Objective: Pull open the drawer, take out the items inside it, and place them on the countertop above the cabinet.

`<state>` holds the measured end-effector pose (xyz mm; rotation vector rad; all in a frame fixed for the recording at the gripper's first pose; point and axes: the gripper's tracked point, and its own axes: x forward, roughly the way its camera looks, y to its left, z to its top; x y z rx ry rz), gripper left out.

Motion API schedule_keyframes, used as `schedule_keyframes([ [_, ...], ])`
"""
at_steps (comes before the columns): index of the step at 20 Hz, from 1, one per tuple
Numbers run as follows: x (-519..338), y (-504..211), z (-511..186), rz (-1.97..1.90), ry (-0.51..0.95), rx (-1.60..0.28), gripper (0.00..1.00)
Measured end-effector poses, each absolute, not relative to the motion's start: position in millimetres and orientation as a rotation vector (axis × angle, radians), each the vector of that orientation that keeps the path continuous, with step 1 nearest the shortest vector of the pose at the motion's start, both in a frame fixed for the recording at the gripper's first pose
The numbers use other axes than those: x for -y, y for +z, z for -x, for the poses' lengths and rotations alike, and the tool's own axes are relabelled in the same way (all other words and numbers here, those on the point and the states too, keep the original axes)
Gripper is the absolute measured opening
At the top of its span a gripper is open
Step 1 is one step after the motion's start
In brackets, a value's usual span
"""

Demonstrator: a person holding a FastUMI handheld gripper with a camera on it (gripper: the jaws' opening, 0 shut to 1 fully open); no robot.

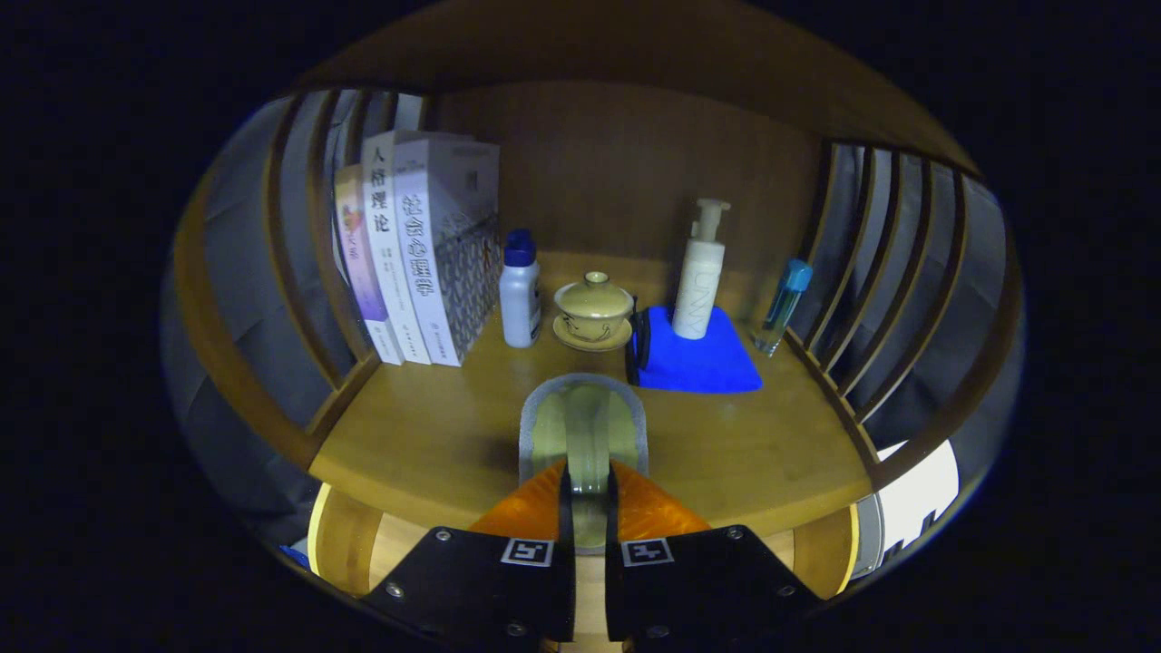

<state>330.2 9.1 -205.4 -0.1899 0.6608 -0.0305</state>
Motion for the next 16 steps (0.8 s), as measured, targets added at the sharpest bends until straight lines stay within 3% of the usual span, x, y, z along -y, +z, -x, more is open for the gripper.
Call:
schedule_keyframes([
  [6,7,-214,-360,0.047,-0.064,-0.660,0.21],
  [11,14,-225,-364,0.028,-0.060,-0.669,0.63],
  [15,-5,-195,-351,-0.038,-0.004,-0.544,0.98],
  [16,-8,-184,-343,-0.027,0.007,-0.505,0.97],
])
